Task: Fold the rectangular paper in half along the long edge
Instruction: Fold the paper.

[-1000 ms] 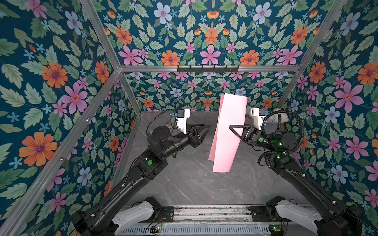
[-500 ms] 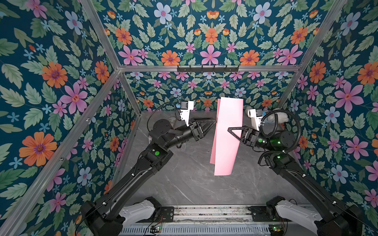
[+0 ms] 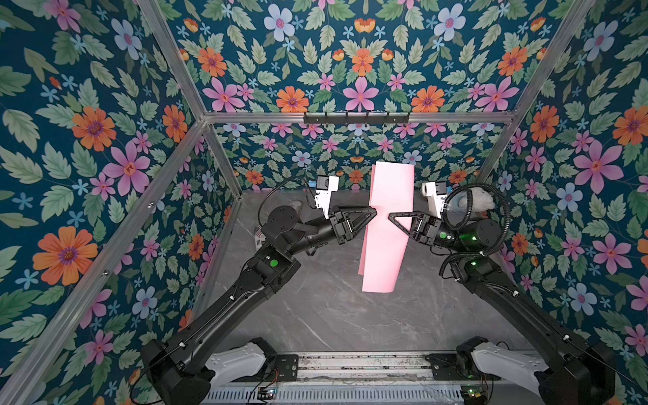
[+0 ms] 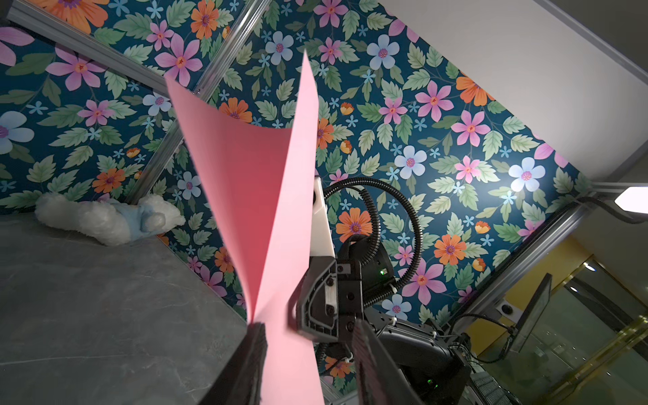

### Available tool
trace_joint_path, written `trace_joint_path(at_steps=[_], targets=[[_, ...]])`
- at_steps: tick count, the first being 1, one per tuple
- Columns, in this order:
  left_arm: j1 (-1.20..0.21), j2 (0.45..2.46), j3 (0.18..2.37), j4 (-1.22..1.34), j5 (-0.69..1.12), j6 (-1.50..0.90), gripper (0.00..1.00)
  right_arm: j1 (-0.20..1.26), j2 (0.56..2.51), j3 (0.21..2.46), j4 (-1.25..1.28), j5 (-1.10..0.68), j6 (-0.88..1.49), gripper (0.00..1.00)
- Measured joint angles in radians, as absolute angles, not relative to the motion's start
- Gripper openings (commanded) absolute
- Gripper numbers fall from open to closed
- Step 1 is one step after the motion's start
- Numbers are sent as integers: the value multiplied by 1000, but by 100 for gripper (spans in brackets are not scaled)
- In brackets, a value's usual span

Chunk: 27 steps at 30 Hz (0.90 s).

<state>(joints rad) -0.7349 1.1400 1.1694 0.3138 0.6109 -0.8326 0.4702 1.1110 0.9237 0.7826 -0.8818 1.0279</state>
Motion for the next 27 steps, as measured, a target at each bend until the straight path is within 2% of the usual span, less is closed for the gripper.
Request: trace_joint_path(at_steps=[16, 27], targets=[[-738, 1080, 1201, 122, 477, -685, 44, 469, 1095, 931, 760, -883, 1019, 15], [-746, 1121, 1194, 141, 502, -701, 45, 469, 1096, 920, 766, -881, 1024, 15]])
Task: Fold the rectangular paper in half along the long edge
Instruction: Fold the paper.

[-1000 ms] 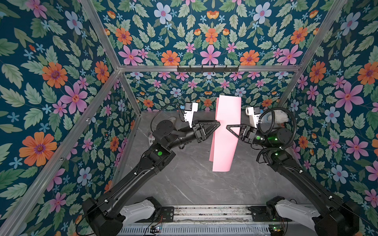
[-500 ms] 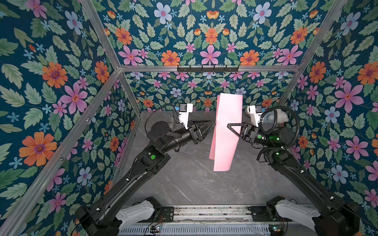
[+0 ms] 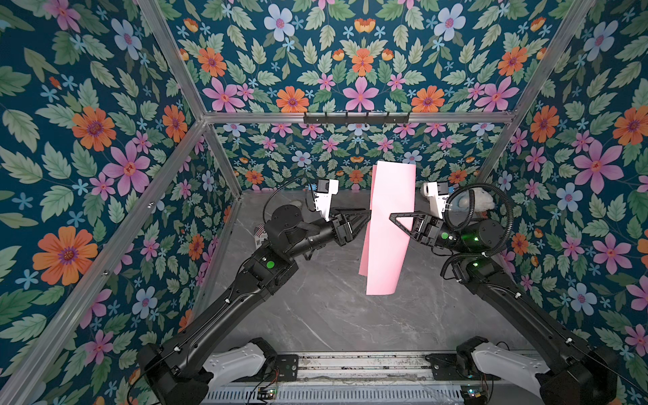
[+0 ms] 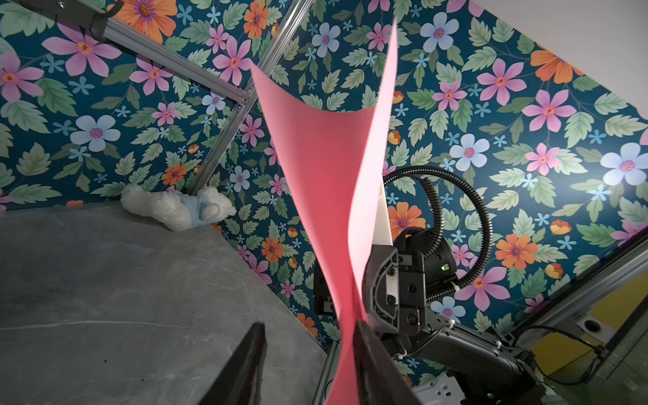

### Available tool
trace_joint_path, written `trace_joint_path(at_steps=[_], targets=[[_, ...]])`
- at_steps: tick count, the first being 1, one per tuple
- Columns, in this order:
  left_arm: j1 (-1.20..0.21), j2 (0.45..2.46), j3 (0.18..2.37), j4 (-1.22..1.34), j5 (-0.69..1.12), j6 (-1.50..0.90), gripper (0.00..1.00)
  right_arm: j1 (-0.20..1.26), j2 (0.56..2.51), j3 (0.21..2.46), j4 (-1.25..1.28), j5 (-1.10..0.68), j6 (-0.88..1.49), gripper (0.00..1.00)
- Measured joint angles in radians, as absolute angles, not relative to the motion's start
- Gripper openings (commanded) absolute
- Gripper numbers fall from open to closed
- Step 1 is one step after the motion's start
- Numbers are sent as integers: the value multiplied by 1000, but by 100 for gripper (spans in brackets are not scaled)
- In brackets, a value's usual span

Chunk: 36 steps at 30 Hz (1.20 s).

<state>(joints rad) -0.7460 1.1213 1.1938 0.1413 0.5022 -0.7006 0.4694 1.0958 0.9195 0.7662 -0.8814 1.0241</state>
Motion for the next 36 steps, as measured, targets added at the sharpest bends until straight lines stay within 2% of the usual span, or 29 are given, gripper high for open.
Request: trace_joint_path(at_steps=[21, 36], targets=[[-754, 1125, 1184, 186, 541, -734, 44, 469, 1113, 902, 783, -881, 1024, 14], [-772, 1152, 1179, 201, 548, -753, 36, 490, 1127, 954, 729, -858, 969, 14]])
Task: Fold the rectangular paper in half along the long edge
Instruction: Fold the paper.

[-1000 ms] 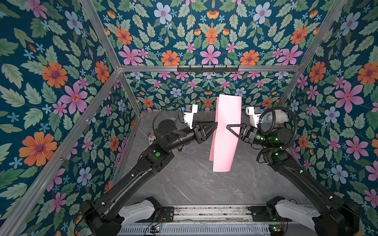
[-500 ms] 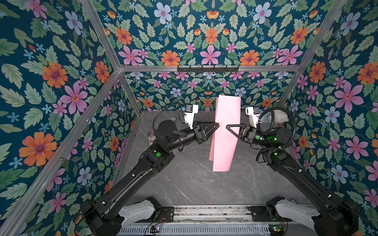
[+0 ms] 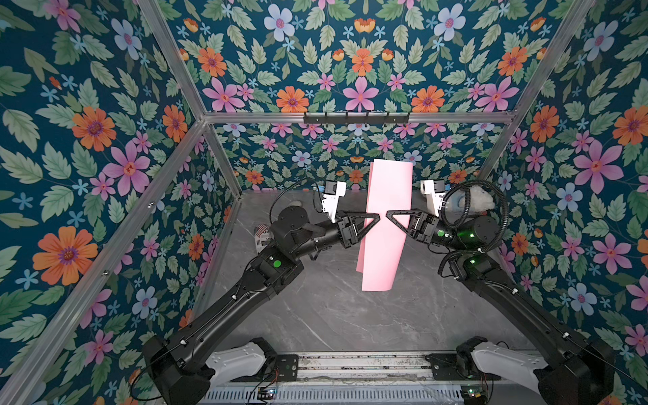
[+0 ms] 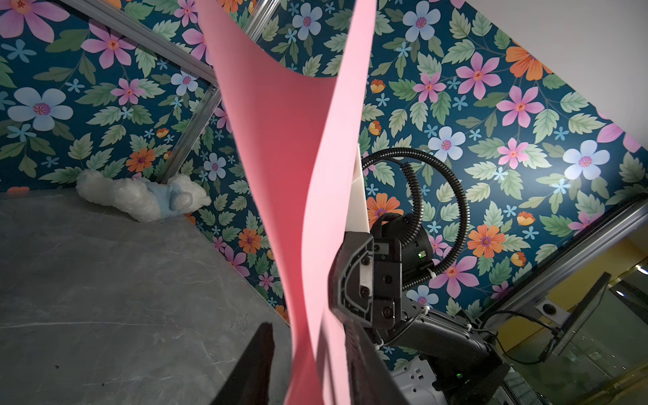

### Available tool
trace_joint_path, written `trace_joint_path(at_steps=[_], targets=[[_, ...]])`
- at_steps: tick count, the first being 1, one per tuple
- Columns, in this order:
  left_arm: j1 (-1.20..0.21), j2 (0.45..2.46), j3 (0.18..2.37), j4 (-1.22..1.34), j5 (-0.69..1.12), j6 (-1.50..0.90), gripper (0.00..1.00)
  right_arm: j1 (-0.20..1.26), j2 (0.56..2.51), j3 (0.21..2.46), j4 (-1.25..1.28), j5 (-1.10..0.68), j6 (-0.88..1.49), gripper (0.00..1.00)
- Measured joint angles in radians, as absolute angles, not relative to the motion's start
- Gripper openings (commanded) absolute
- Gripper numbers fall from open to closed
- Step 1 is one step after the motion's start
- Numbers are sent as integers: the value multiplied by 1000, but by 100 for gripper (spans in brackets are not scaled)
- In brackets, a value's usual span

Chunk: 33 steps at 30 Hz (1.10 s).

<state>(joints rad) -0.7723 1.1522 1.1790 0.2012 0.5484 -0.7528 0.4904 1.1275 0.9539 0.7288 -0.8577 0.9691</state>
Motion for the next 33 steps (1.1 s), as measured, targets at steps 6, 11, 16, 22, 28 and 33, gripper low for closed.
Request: trace_joint_path(at_steps=[6, 11, 16, 22, 28, 33], targets=[[-773, 1153, 1174, 202, 548, -753, 30, 497, 1121, 965, 670, -837, 925, 14], [-773, 1153, 1169, 202, 548, -756, 20, 500, 1110, 970, 628, -821, 896, 14], [-773, 1153, 1169, 202, 548, -756, 14, 502, 1100, 971, 600, -810, 874, 14], [-773, 1157, 1169, 202, 552, -756, 10, 509, 1097, 977, 579, -807, 855, 15], [-773, 1160, 1169, 203, 553, -757, 0, 509, 1091, 977, 565, -807, 844, 16], [-773, 1160, 1169, 204, 553, -757, 0, 509, 1087, 977, 562, -807, 844, 17]])
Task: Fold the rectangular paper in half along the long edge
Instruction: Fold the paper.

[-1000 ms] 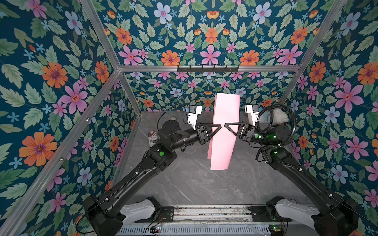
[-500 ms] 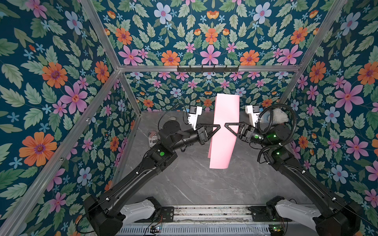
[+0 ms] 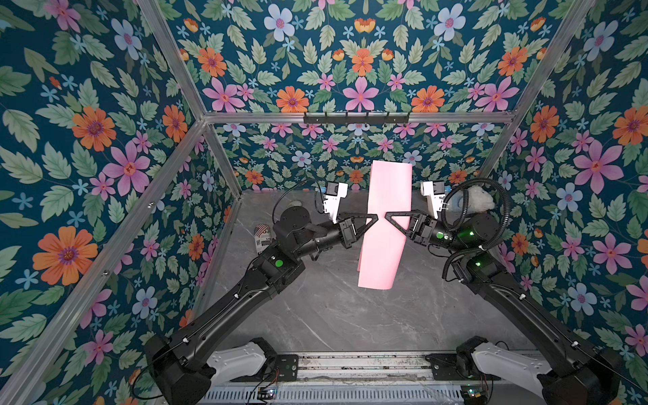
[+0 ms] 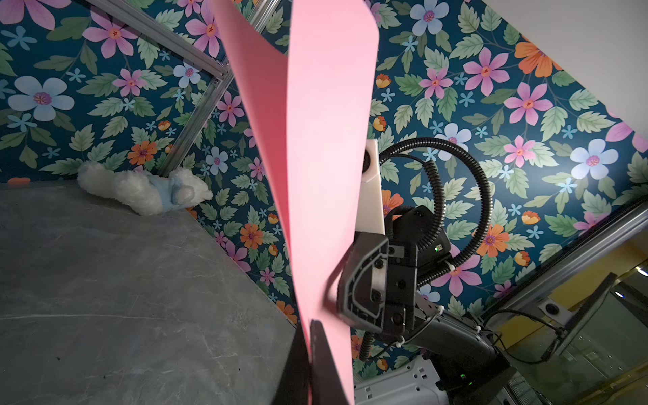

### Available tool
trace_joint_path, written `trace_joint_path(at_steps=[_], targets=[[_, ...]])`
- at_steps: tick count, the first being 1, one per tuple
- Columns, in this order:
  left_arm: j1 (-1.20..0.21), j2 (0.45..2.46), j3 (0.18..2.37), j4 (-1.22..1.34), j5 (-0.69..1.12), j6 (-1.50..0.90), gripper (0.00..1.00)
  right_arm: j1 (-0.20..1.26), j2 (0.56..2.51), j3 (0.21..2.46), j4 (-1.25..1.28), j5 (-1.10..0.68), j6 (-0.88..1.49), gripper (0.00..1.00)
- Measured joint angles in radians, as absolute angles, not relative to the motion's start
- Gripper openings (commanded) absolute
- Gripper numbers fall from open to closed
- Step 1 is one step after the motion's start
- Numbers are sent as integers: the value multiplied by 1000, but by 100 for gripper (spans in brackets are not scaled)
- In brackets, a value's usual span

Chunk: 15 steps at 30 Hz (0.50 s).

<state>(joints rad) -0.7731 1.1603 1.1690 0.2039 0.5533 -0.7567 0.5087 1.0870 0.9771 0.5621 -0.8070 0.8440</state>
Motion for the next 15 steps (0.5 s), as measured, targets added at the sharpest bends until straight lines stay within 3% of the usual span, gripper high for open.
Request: trace_joint_path(at_steps=[10, 15], targets=[[-773, 1132, 1095, 316, 612, -788, 0, 508, 1087, 1001, 529, -835, 811, 41], [-773, 1111, 1052, 407, 654, -810, 0, 502, 1058, 1029, 493, -888, 789, 47]])
